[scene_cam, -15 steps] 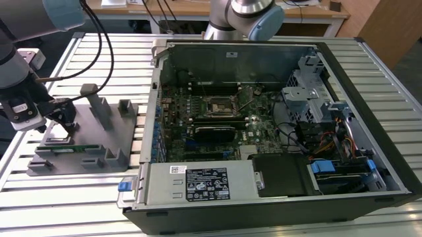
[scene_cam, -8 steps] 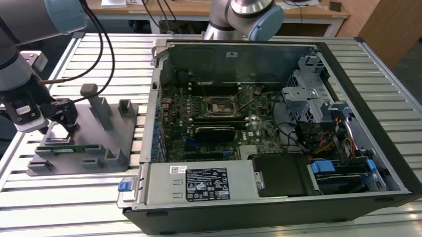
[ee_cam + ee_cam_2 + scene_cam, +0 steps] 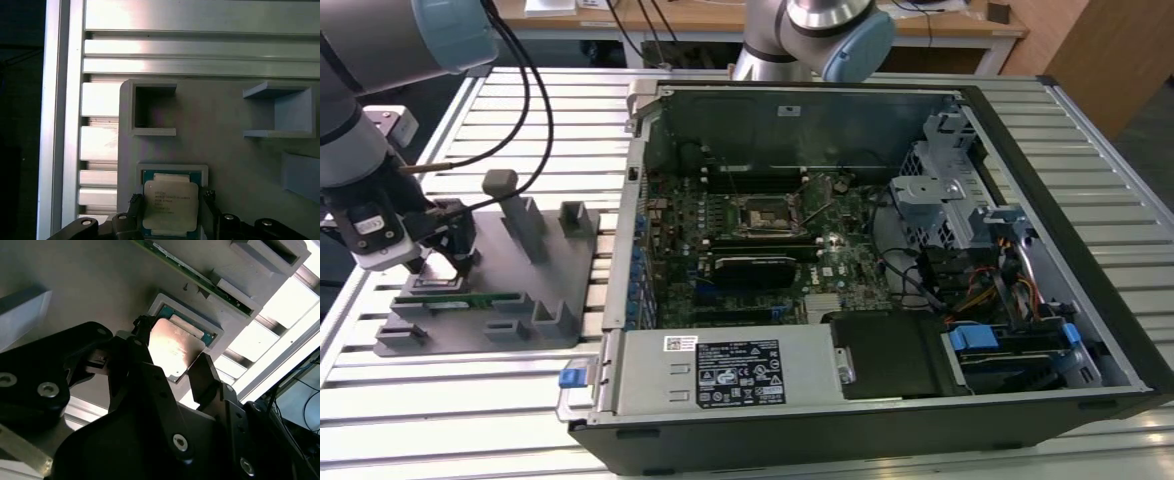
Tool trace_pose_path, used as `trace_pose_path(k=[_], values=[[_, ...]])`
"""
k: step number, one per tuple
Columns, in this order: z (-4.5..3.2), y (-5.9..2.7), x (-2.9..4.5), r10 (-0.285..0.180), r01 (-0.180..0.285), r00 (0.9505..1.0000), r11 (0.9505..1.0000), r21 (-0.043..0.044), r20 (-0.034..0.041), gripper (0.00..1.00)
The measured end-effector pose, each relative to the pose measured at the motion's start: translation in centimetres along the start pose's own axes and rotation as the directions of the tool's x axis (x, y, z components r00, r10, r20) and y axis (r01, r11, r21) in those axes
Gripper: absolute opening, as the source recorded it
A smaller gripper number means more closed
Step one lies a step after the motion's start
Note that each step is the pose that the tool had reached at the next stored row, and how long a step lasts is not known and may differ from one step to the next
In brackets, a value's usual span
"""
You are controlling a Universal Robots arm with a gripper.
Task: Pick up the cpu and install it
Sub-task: 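Pick up the cpu and move it towards the insertion slot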
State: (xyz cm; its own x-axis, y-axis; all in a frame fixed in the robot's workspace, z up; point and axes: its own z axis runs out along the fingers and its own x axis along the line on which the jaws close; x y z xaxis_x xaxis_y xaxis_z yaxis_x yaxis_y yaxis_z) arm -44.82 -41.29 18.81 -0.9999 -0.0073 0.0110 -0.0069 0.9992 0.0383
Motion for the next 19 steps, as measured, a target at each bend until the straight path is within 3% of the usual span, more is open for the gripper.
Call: trace_pose_path(k=[15, 19], values=[[0.17, 0.0, 0.02, 0.0, 0.0, 1.0, 1.0, -0.0002, 0.0, 0.58], [0.03, 0.01, 0.02, 0.0, 0.0, 1.0, 1.0, -0.0002, 0.0002, 0.53]])
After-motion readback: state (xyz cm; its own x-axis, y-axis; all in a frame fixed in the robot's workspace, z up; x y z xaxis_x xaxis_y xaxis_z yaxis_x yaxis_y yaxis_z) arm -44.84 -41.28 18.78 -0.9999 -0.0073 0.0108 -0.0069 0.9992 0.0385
